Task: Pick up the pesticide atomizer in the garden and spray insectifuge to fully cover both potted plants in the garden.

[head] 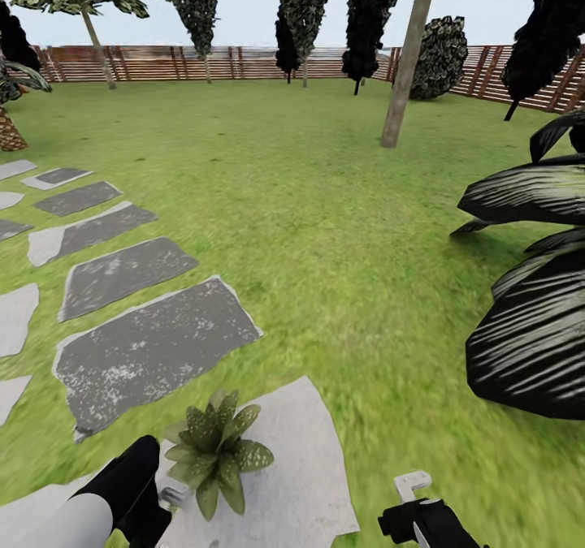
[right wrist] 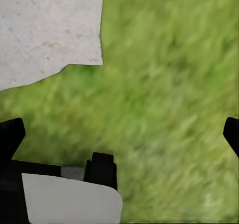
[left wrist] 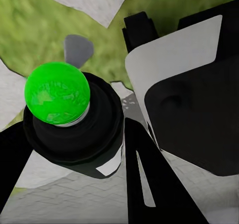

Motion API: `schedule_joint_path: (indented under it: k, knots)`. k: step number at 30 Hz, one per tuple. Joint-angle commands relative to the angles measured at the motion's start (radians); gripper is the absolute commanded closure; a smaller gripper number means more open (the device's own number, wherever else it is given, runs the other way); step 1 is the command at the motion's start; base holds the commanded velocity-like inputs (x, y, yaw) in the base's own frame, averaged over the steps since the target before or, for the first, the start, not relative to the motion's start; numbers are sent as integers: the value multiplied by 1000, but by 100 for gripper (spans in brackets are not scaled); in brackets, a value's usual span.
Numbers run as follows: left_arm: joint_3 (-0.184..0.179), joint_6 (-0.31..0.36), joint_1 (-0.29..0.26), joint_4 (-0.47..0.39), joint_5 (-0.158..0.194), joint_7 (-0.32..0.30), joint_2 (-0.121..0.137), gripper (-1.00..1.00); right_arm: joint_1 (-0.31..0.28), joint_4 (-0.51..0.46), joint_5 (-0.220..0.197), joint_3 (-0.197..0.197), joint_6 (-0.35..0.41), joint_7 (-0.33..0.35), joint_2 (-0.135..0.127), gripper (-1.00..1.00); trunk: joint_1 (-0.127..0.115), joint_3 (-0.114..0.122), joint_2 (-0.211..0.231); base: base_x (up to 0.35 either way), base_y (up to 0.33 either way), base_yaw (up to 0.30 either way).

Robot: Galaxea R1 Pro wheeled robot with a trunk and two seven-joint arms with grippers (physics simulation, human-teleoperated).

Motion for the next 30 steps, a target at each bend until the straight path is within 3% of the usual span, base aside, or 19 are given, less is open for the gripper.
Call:
schedule_joint_path:
  k: [1, 9, 20, 30]
  knots:
    - [-3, 2, 0, -2, -11, -8, 1, 100, 0, -2, 7, 3, 6, 5, -1, -100, -1, 0, -1, -322, 0, -224]
    - [-3, 2, 0, -2, -11, -8, 1, 100, 0, -2, 7, 3, 6, 5, -1, -100, -1, 3, -1, -74, 0, -221]
    - [1, 2, -1, -2, -11, -8, 2, 100, 0, 0, 7, 3, 6, 5, -1, -100, -1, -3, -1, 0, 1, 119]
    - [3, 2, -1, -3, -11, -9, 2, 100, 0, 0, 7, 3, 6, 5, -1, -100, -1, -6, -1, 0, 130, -93]
